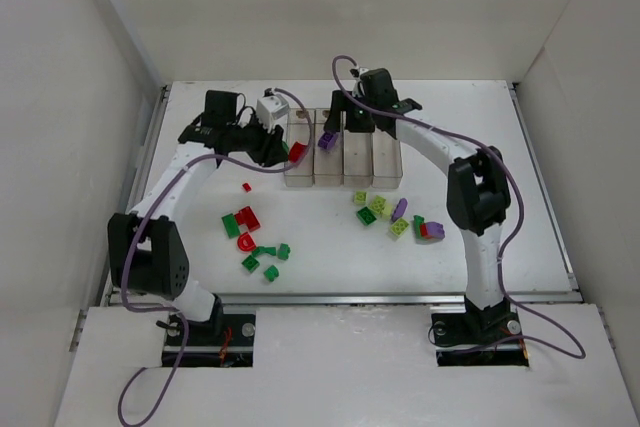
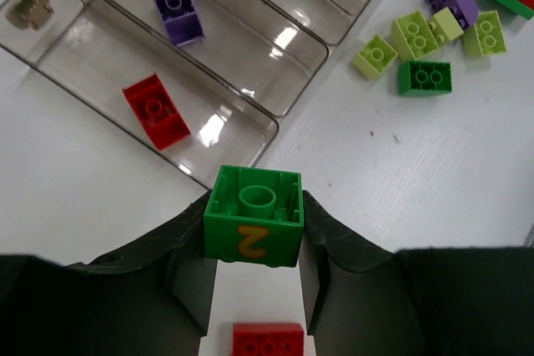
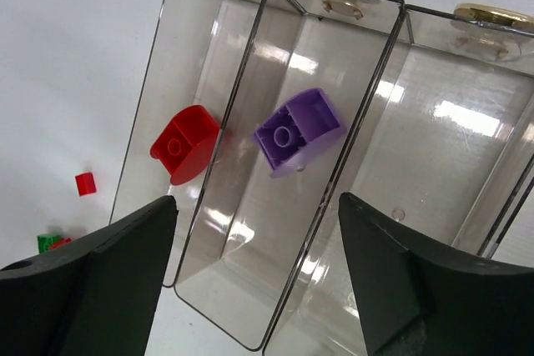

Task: Sort the legos into containers by color

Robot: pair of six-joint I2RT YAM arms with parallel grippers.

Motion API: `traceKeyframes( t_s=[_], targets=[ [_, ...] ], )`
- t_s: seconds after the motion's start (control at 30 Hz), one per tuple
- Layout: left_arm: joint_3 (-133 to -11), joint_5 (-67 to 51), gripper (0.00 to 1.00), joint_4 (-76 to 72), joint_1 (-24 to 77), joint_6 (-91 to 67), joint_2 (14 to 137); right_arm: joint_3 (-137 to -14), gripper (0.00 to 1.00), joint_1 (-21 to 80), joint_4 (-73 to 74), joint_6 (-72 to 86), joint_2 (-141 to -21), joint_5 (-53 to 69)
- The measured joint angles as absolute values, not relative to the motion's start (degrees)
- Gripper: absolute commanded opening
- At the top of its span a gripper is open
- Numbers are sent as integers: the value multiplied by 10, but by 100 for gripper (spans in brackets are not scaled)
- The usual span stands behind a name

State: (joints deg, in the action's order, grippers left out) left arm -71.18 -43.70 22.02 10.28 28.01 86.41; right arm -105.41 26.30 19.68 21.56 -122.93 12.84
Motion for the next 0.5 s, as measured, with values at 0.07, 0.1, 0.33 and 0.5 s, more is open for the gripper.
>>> traceKeyframes(
  t_s=[0.07, 0.1, 0.33, 0.5],
  targets=[
    [-736, -431, 1, 218, 114, 280, 886, -1054, 84, 262, 202, 213, -1227, 128],
    [-752, -427, 1, 218, 120, 280, 900, -1054, 84, 259, 204, 213, -1224, 128],
    [-894, -404, 7, 179, 199, 261, 1039, -974, 84, 181, 200, 245, -1117, 113],
    [-1018, -398, 10, 151, 261, 213, 1178, -931, 84, 110, 206, 243, -1042, 51]
  ],
)
